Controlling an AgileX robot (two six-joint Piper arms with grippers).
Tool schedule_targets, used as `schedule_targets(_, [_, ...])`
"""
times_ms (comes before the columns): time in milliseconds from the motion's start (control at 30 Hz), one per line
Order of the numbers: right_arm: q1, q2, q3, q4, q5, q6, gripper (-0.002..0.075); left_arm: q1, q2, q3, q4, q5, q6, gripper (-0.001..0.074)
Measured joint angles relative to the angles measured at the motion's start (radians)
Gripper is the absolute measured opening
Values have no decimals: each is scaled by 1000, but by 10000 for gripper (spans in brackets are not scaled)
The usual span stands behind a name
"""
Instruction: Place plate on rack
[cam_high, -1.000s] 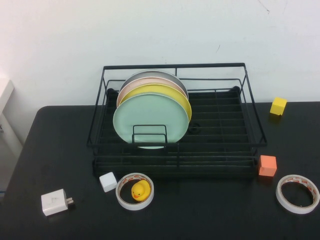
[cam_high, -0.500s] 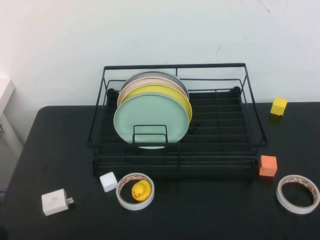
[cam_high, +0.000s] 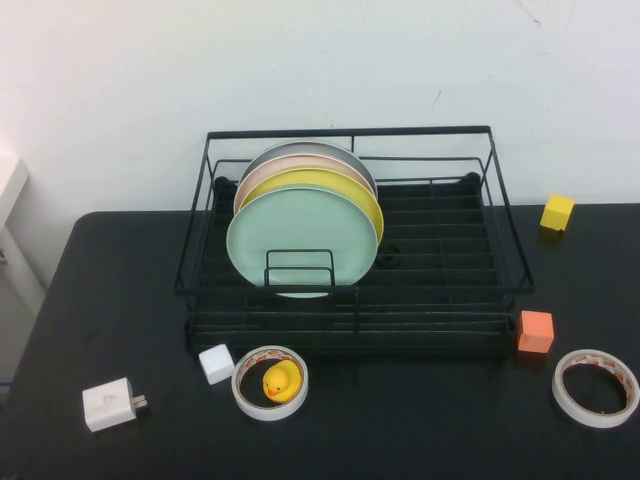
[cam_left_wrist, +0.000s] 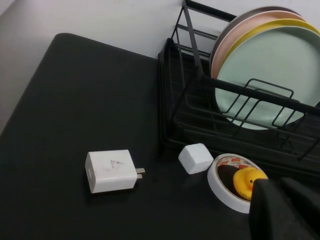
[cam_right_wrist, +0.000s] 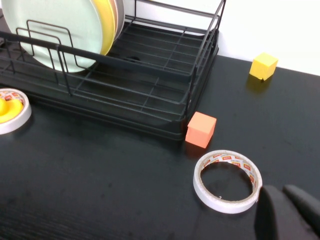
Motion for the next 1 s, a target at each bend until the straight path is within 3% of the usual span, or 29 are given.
schedule_targets(1000, [0, 0, 0, 0, 1, 0, -2, 1, -2, -2, 209, 2, -12, -1])
